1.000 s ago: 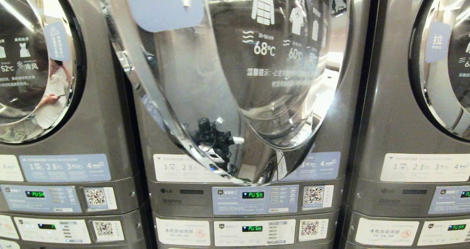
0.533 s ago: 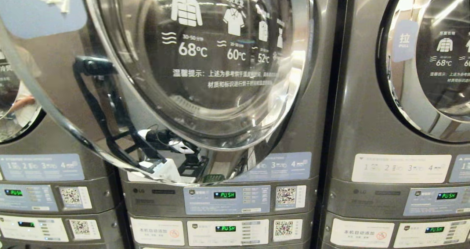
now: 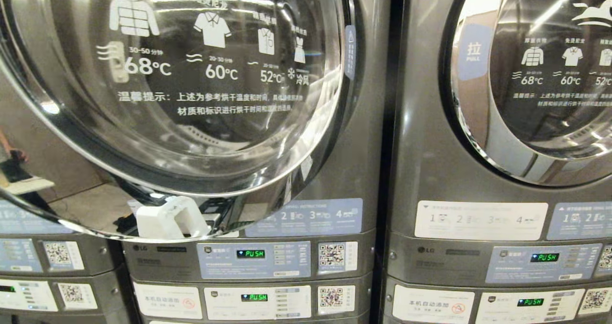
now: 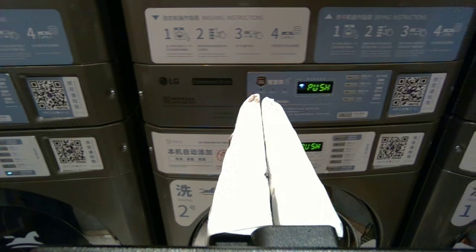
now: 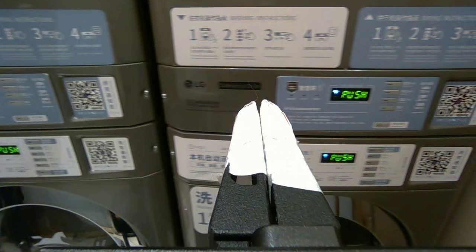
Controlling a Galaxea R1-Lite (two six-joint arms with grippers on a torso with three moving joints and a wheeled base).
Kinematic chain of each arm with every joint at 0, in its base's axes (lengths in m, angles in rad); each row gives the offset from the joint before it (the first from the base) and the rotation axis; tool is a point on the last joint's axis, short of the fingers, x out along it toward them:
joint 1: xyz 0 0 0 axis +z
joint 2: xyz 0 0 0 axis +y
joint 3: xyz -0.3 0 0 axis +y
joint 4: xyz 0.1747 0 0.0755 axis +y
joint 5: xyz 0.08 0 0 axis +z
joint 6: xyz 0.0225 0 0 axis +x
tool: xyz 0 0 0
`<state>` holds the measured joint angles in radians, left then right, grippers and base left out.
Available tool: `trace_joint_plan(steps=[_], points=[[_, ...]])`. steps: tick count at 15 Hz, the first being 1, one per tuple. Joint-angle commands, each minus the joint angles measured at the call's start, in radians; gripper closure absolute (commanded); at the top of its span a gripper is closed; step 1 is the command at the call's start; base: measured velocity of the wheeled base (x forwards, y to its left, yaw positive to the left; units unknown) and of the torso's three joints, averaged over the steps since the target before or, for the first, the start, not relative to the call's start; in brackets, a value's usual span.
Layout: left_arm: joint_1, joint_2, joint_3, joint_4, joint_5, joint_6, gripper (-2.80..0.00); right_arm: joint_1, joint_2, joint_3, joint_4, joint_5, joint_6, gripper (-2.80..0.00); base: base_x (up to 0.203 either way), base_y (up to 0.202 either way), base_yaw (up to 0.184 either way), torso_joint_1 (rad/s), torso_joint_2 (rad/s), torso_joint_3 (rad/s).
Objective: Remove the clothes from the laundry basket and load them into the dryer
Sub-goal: Open the dryer
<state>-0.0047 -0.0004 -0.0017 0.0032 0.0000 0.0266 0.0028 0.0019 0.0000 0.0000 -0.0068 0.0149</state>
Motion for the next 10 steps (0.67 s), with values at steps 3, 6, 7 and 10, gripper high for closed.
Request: trace_joint_plan(steps=[3,6,7,10], points=[[0.0,0.0,0.0,-0.002,0.002,-0.001,0.0,0.0,0.0,0.0,0.0,-0.001,0.0,0.0,0.0,-0.196,0.001,0.003,0.0,0.003],[0.0,0.0,0.0,-0.002,0.002,-0.001,0.0,0.0,0.0,0.0,0.0,0.0,0.0,0.0,0.0,-0.155,0.001,0.004,0.0,0.001],[0.0,0.0,0.0,-0.002,0.002,-0.001,0.0,0.0,0.0,0.0,0.0,0.001,0.0,0.0,0.0,0.0,0.0,0.0,0.0,0.0],[0.0,0.0,0.0,0.0,0.002,-0.001,0.0,0.0,0.0,0.0,0.0,0.001,0.0,0.0,0.0,0.0,0.0,0.0,0.0,0.0]])
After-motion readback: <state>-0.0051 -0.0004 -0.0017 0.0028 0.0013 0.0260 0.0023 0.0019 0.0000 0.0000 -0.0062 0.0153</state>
